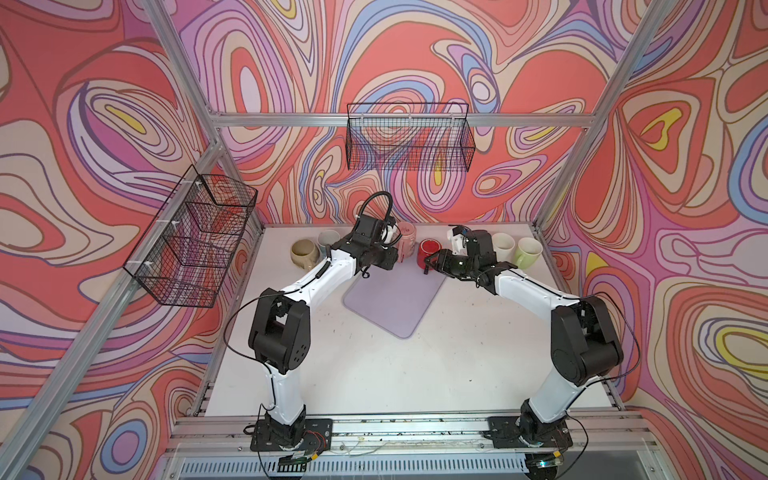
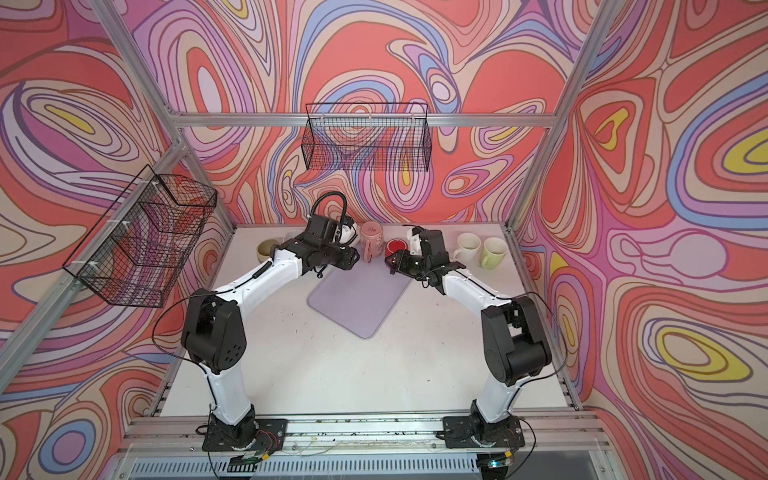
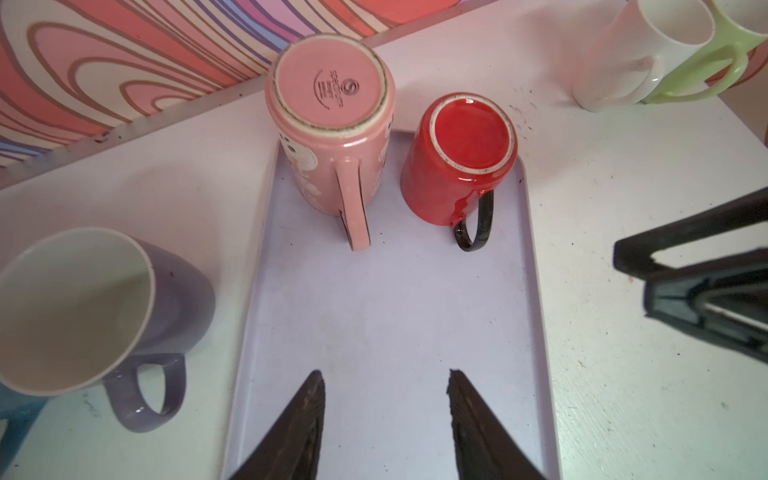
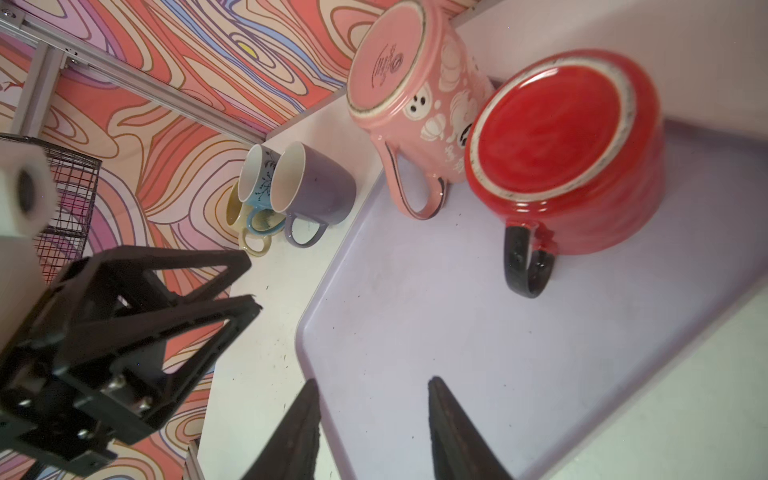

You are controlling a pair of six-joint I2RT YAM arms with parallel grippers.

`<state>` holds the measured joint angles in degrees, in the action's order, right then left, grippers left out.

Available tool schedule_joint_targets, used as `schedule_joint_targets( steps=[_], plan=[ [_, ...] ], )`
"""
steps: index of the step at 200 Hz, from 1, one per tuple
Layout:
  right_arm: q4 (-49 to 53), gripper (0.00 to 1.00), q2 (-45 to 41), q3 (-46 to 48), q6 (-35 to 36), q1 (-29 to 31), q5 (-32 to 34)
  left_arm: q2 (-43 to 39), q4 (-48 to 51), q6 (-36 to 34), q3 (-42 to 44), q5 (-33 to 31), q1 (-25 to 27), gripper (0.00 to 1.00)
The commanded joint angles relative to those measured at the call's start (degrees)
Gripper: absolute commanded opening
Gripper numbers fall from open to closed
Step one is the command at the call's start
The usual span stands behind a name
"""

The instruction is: Turn the mug right side up

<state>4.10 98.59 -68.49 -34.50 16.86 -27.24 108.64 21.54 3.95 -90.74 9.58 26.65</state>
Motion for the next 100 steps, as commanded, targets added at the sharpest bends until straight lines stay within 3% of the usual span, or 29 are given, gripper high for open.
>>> schedule_joint_targets(
  steps=[1,100],
  plan=[
    [3.8,0.44,-2.1,-1.5,2.9,-1.2,0.4,2.4,-6.1,3.1,-0.4,-0.5,0.7,0.51],
    [7.4,0.44,-4.8,-1.3,5.3,-3.5,-0.1,16.3,-13.8,6.9,-6.5,-3.2,1.4,0.52]
  ],
)
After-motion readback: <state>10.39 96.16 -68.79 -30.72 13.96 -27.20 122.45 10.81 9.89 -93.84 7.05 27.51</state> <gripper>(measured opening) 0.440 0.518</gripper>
